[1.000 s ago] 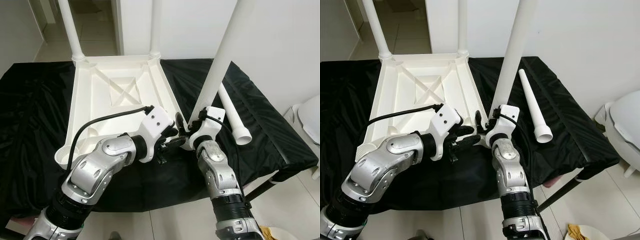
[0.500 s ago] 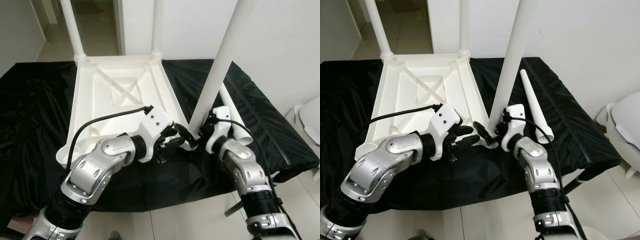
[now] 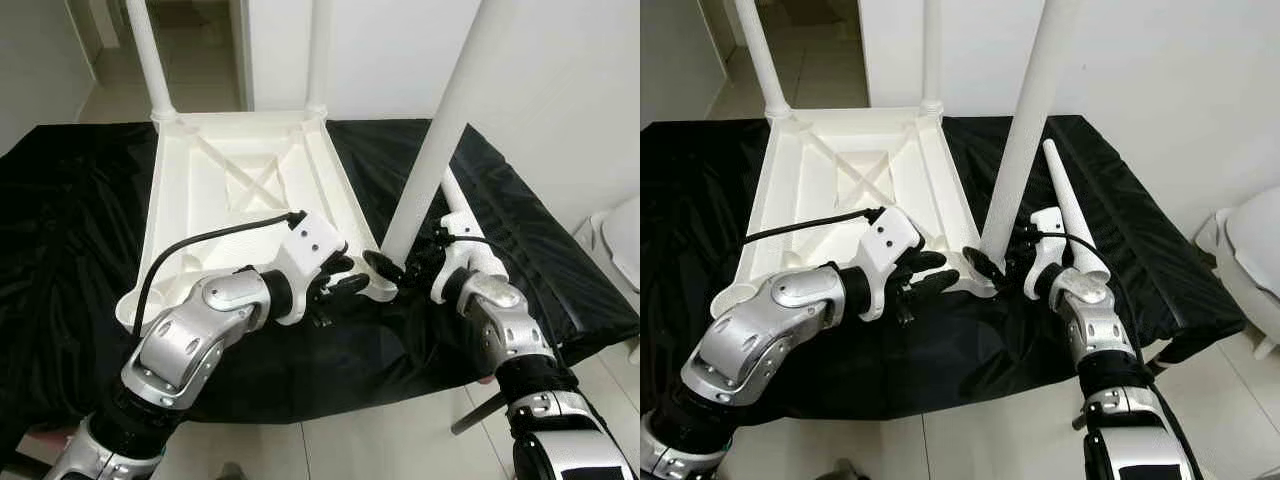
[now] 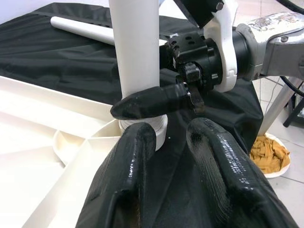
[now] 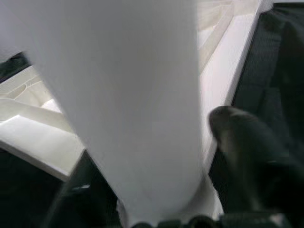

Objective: Building children table

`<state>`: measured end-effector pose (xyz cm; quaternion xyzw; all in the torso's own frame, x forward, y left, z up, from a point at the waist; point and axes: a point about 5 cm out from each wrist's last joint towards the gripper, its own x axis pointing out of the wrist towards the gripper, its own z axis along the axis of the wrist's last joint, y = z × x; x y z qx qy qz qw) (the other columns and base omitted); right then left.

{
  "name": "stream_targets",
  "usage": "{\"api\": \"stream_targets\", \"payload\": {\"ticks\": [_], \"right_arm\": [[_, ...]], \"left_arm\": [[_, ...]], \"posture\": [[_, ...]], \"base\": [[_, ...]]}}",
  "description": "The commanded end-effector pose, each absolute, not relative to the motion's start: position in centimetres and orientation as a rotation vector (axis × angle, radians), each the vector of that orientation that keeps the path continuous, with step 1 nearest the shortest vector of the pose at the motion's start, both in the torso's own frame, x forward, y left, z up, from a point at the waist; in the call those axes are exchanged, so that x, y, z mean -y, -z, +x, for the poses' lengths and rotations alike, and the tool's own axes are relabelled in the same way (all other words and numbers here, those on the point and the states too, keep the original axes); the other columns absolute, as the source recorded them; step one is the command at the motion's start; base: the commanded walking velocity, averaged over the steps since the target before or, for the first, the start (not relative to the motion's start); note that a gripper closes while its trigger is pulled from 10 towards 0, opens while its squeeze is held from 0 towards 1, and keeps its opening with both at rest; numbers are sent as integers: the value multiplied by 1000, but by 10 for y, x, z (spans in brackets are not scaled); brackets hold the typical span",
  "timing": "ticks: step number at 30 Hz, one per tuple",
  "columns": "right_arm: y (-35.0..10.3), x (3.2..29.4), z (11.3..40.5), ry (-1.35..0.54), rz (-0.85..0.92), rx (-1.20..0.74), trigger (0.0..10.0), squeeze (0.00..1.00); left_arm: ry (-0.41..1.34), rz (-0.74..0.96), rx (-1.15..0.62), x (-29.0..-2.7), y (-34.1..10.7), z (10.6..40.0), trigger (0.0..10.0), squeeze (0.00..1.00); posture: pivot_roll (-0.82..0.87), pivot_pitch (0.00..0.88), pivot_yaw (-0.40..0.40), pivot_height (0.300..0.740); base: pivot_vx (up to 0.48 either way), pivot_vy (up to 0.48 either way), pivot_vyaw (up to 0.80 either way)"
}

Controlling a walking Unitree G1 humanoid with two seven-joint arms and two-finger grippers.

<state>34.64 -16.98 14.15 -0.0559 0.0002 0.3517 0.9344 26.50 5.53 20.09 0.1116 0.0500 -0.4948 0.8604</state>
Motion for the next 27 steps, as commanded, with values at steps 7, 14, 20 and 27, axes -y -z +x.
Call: {"api": "stream_targets", "payload": {"ticks": [7, 14, 20, 27], "right_arm": [[-137, 168, 347, -771, -126, 10, 0, 0], [-132, 160, 340, -718, -113, -17, 0, 0], [-133, 140, 333, -546, -38, -26, 0, 0], [-142, 113, 322, -321, 19, 56, 0, 0]], "left_arm": [[1079, 232, -109, -54, -203, 263, 10000, 0], [1072, 225, -111, -54, -202, 262, 10000, 0], [1074, 215, -115, -52, -201, 260, 10000, 0], [1079, 214, -118, -51, -200, 260, 10000, 0]], "posture": [[-25, 16, -14, 740], [-21, 27, -30, 740], [-32, 38, -33, 740], [-39, 44, -37, 740]], "base": [[0, 0, 0], [0, 0, 0], [0, 0, 0], [0, 0, 0]]}}
